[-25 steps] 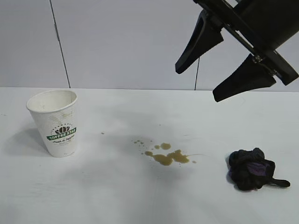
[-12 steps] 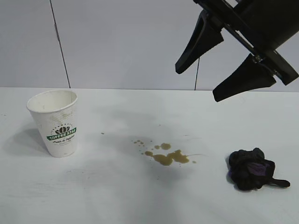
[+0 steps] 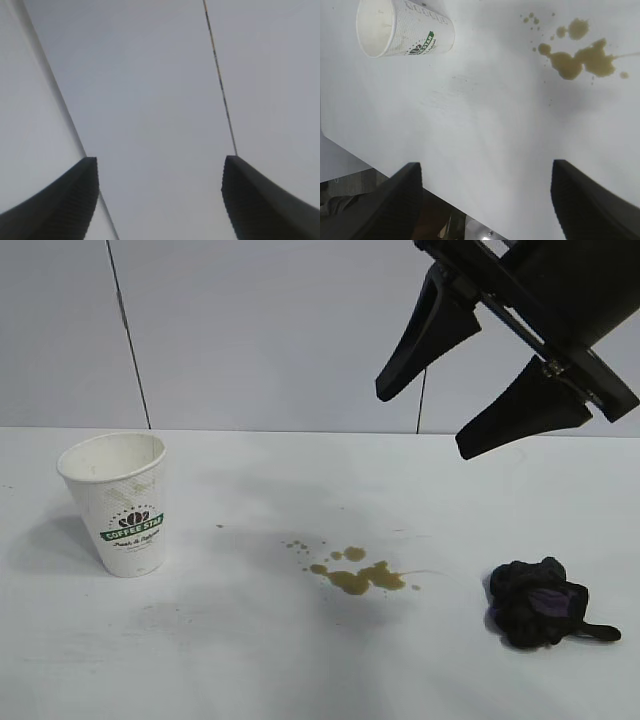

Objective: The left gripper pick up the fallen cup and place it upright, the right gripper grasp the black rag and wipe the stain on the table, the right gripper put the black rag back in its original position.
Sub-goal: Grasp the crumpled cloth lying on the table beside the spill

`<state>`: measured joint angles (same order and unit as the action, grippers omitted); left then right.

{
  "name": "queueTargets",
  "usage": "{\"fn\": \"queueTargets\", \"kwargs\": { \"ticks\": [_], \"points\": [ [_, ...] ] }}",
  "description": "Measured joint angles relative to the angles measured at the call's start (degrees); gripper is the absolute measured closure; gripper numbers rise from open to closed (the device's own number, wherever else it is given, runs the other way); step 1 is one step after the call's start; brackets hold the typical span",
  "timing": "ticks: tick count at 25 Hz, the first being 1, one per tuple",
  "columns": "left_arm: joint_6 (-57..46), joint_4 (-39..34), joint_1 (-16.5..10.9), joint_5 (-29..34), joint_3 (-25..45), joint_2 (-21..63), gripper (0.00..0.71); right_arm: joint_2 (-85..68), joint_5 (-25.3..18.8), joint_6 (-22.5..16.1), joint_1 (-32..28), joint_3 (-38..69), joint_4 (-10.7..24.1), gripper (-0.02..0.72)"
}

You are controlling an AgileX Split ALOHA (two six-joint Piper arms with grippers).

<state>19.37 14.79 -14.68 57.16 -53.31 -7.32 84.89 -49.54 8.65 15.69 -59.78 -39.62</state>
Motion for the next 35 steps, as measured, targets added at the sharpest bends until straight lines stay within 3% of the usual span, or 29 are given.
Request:
{"fn": "queueTargets", "kwargs": {
  "ticks": [7,15,20,24,27,35],
  "points": [
    [-14.7,-7.3,2.4,8.1,10.0,0.7,0.207,0.0,-0.3,0.8,0.0,0.0,1.6,0.209],
    [-15.7,-10.8,6.1,8.8,24.7,0.7,0.207,0.0,-2.0,1.0,0.0,0.0,5.4,0.209],
    [-15.8,-12.6,9.8,7.7,25.6,2.1,0.207,0.0,-3.6,4.5,0.3,0.0,8.9,0.209],
    [-15.8,-13.0,11.9,7.6,25.8,2.6,0.207,0.0,-2.8,7.1,3.1,0.6,15.4,0.209],
    [-15.8,-13.6,12.2,7.6,25.8,2.6,0.208,1.5,-1.0,6.7,5.6,1.7,21.7,0.209],
    [-15.8,-13.8,12.1,7.6,25.8,2.6,0.210,12.8,2.4,-5.2,5.9,2.1,40.0,0.209]
  ]
}}
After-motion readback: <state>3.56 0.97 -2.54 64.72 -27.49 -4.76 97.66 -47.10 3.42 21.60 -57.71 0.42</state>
